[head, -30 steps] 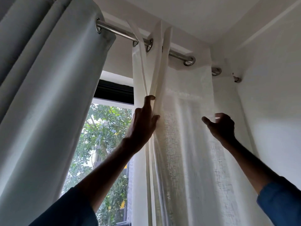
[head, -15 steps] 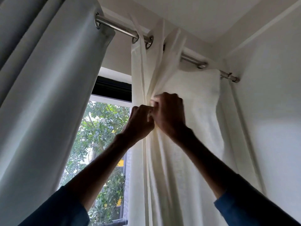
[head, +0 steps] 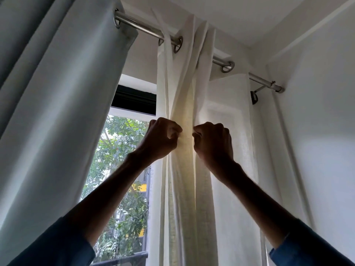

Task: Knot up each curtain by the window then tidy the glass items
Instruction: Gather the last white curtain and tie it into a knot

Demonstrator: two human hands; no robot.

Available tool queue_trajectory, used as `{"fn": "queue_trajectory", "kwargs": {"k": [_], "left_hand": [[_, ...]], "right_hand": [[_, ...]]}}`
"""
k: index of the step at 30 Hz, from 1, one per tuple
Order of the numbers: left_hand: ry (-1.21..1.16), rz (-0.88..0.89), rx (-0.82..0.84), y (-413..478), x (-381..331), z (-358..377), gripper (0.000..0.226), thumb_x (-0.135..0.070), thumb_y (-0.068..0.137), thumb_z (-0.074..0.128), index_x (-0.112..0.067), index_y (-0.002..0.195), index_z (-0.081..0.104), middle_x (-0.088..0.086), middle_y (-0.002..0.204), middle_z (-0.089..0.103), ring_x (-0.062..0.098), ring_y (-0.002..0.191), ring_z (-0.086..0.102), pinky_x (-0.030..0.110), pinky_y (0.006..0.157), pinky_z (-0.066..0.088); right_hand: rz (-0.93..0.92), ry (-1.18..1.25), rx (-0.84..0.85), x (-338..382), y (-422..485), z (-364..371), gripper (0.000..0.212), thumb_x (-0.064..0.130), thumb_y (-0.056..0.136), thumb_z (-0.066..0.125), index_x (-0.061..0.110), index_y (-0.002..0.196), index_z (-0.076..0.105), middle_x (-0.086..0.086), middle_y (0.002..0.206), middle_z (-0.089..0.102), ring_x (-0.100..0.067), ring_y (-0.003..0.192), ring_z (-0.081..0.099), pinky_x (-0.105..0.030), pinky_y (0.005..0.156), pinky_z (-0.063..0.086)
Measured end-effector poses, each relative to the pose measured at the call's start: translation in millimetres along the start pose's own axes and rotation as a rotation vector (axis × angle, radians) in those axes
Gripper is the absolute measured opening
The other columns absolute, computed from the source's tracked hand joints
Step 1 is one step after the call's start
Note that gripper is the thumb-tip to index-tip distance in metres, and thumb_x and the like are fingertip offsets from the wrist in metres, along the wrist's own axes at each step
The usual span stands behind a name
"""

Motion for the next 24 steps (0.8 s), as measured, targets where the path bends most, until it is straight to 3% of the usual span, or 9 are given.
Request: {"fn": "queue_trajectory", "kwargs": {"k": [2,4,7,10,13,15,18,21,24], "left_hand": [[-0.035,-0.007,0.016,1.7,-6.1,-0.8,0.018,-0.01,0.083,0.065,-0.018,0.088,0.079,-0.009,0.087,0.077,-0.003,0.07,0.054,0.018,0.088,0.032],[-0.063,-0.016,0.046,2.6,-11.2,0.2,0.017,-0.01,0.081,0.062,-0.016,0.072,0.076,-0.008,0.068,0.072,-0.002,0.058,0.054,0.022,0.079,0.04],[-0.073,-0.074,0.06,2.8,-15.1,-2.1,0.03,-0.011,0.083,0.055,-0.006,0.053,0.059,0.007,0.045,0.045,0.014,0.044,0.038,0.02,0.055,0.033],[-0.12,-0.168,0.047,3.5,-9.5,-5.3,0.046,-0.022,0.093,0.053,-0.006,0.05,0.057,0.002,0.038,0.034,0.01,0.039,0.037,0.015,0.045,0.028],[-0.122,-0.194,0.055,3.8,-10.4,-5.8,0.056,-0.035,0.097,0.053,-0.002,0.053,0.057,0.002,0.042,0.035,0.009,0.04,0.034,0.019,0.046,0.029],[-0.113,-0.175,0.063,4.3,-12.6,-5.2,0.058,-0.038,0.095,0.058,0.001,0.051,0.055,0.014,0.046,0.041,0.013,0.043,0.034,0.019,0.048,0.029],[-0.116,-0.18,0.049,6.4,-11.3,-4.4,0.057,-0.04,0.088,0.066,0.005,0.053,0.059,0.024,0.052,0.052,0.018,0.045,0.035,0.018,0.048,0.03],[-0.085,-0.234,0.025,10.0,-9.3,-4.1,0.046,-0.036,0.079,0.075,0.001,0.053,0.066,0.017,0.048,0.059,0.026,0.047,0.051,0.018,0.053,0.035],[-0.06,-0.26,0.02,12.4,-16.1,-3.9,0.042,-0.031,0.073,0.079,0.001,0.05,0.066,0.016,0.048,0.06,0.03,0.056,0.059,0.022,0.059,0.036]], "right_hand": [[-0.004,-0.013,0.028,4.1,-6.1,1.6,0.048,0.011,0.091,0.064,0.017,0.055,0.032,0.002,0.048,0.042,-0.021,0.045,0.041,-0.031,0.048,0.046],[-0.025,0.017,0.016,13.5,-12.6,0.5,0.042,0.006,0.088,0.065,0.018,0.054,0.043,0.003,0.047,0.042,-0.018,0.043,0.033,-0.027,0.046,0.037],[-0.033,0.057,-0.003,23.0,-21.1,-1.4,0.035,0.006,0.086,0.07,0.02,0.058,0.054,0.005,0.046,0.042,-0.012,0.039,0.023,-0.021,0.048,0.027],[-0.021,0.058,-0.011,19.5,-22.7,1.2,0.03,0.018,0.091,0.07,0.018,0.063,0.06,0.007,0.053,0.057,-0.012,0.041,0.038,-0.017,0.048,0.025],[-0.025,0.09,-0.039,22.2,-24.9,-1.0,0.024,0.026,0.094,0.068,0.017,0.072,0.069,0.007,0.063,0.067,-0.012,0.048,0.056,-0.02,0.052,0.04],[-0.038,0.093,-0.045,31.2,-29.3,-3.5,0.02,0.028,0.096,0.065,0.018,0.08,0.072,0.006,0.067,0.07,-0.013,0.053,0.061,-0.027,0.058,0.052],[-0.028,0.072,-0.039,34.7,-32.8,-2.6,0.024,0.032,0.099,0.059,0.019,0.085,0.073,0.004,0.068,0.071,-0.017,0.054,0.063,-0.032,0.06,0.054],[-0.045,0.099,-0.035,32.3,-33.4,-3.1,0.02,0.034,0.097,0.062,0.02,0.09,0.075,0.003,0.073,0.074,-0.018,0.057,0.066,-0.033,0.06,0.057],[-0.08,0.107,-0.058,30.8,-34.1,-8.9,0.017,0.031,0.094,0.068,0.019,0.083,0.074,0.003,0.068,0.073,-0.016,0.05,0.062,-0.025,0.053,0.052]]}}
Point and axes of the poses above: each hand's wrist, its own y-axis towards the middle knuckle, its own z-axis out of the palm, x = y × z, the point moved 8 cm from there along y, towards the middle knuckle
